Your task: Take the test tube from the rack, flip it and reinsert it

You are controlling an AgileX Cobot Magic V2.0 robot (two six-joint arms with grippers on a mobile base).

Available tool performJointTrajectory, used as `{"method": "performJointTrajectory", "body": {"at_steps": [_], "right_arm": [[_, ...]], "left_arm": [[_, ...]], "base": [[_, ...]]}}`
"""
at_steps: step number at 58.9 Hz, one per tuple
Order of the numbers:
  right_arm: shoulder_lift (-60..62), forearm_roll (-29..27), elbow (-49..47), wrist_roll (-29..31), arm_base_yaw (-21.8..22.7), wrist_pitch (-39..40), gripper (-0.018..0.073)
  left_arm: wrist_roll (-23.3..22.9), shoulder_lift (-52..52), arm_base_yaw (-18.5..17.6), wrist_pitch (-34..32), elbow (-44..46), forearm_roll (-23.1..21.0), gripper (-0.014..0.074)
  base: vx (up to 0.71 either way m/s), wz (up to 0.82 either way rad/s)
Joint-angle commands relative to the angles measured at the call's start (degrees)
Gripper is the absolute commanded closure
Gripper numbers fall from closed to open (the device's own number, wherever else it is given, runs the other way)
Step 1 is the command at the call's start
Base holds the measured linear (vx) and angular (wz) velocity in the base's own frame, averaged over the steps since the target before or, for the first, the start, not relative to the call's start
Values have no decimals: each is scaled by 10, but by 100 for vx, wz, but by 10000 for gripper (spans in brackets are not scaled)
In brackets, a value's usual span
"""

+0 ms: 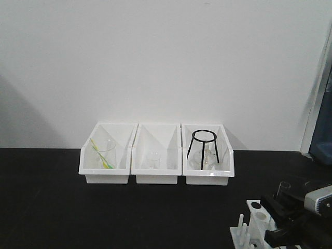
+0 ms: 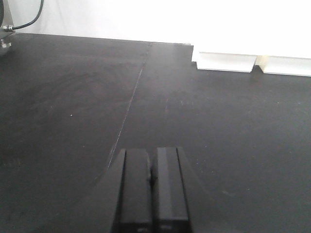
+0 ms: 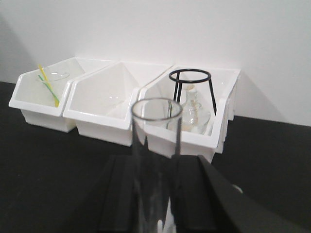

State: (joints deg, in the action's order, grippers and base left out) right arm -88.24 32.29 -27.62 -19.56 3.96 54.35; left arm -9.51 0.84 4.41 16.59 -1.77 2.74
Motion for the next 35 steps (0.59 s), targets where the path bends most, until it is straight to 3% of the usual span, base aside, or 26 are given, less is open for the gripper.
{"method": "performJointTrajectory", "body": {"at_steps": [1, 10, 23, 35], "right_arm": [[58, -8, -14, -16, 0, 21, 571], [126, -7, -14, -70, 0, -26, 571], [205, -5, -21, -92, 0, -143, 571], [227, 51, -85, -147, 0, -232, 571]], "left_arm": [[0, 7, -4, -50, -1, -2, 603], [0, 7, -4, -50, -1, -2, 603], [0, 7, -4, -50, -1, -2, 603], [0, 7, -4, -50, -1, -2, 603]], "base": [[0, 0], [0, 0], [0, 0], [0, 0]]}}
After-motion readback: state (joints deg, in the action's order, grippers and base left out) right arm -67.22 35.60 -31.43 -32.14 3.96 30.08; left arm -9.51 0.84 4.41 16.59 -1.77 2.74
